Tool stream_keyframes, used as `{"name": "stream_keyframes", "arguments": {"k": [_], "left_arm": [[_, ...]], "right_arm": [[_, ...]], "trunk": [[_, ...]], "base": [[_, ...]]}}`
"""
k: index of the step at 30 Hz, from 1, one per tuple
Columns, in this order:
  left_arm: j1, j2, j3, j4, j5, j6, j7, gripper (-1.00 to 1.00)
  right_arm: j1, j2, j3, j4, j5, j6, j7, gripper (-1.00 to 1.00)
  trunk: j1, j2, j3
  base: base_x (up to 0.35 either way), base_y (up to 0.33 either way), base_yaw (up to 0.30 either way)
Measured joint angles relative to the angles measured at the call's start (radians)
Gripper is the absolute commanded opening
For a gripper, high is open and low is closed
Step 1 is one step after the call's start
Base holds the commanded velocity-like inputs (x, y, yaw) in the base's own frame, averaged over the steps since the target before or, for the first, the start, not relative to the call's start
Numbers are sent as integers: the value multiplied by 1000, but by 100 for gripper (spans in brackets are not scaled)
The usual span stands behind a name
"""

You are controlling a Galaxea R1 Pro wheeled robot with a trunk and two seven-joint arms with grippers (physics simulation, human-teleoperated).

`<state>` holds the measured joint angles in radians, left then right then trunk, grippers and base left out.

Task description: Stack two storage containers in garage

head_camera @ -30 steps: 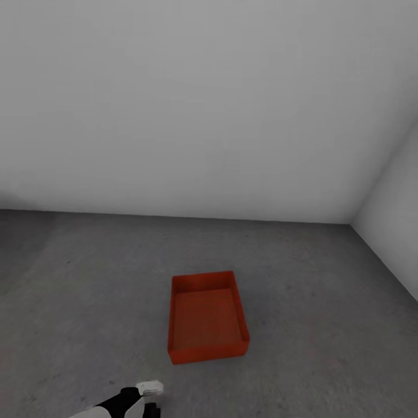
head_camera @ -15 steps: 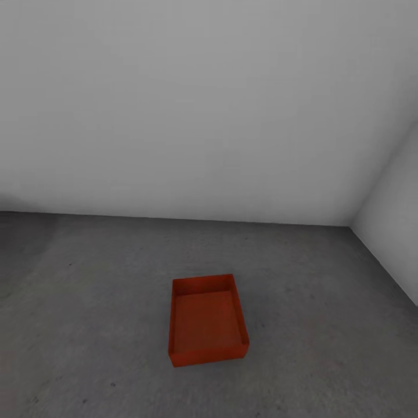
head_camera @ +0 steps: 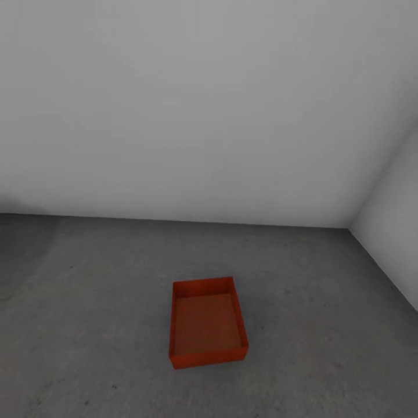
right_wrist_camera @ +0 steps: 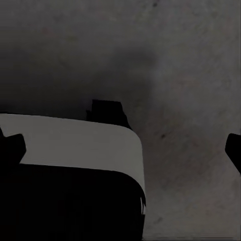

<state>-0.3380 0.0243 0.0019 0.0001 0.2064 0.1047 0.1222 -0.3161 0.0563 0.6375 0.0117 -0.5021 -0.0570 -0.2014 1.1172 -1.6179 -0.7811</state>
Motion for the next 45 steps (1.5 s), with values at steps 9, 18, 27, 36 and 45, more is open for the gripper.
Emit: {"name": "stream_keyframes", "arguments": {"k": [9,18,27,36,45], "left_arm": [[13,-2,0,0,1,-54,-1,100],[13,-3,0,0,1,-54,-1,100],[13,-7,0,0,1,-53,0,100],[13,-7,0,0,1,-57,-1,100],[13,-7,0,0,0,-57,-1,100]], "right_arm": [[3,-3,0,17,-2,-11,5,100],[3,-4,0,17,-2,-11,5,100],[3,-2,0,18,-2,-10,5,100],[3,-2,0,19,-2,-9,5,100],[3,-1,0,19,-2,-9,5,100]], "trunk": [[-35,63,28],[-54,98,44],[-54,98,51],[-54,98,65],[-54,98,79]], "base": [[0,0,0],[0,0,0],[0,0,0],[0,0,0],[0,0,0]]}}
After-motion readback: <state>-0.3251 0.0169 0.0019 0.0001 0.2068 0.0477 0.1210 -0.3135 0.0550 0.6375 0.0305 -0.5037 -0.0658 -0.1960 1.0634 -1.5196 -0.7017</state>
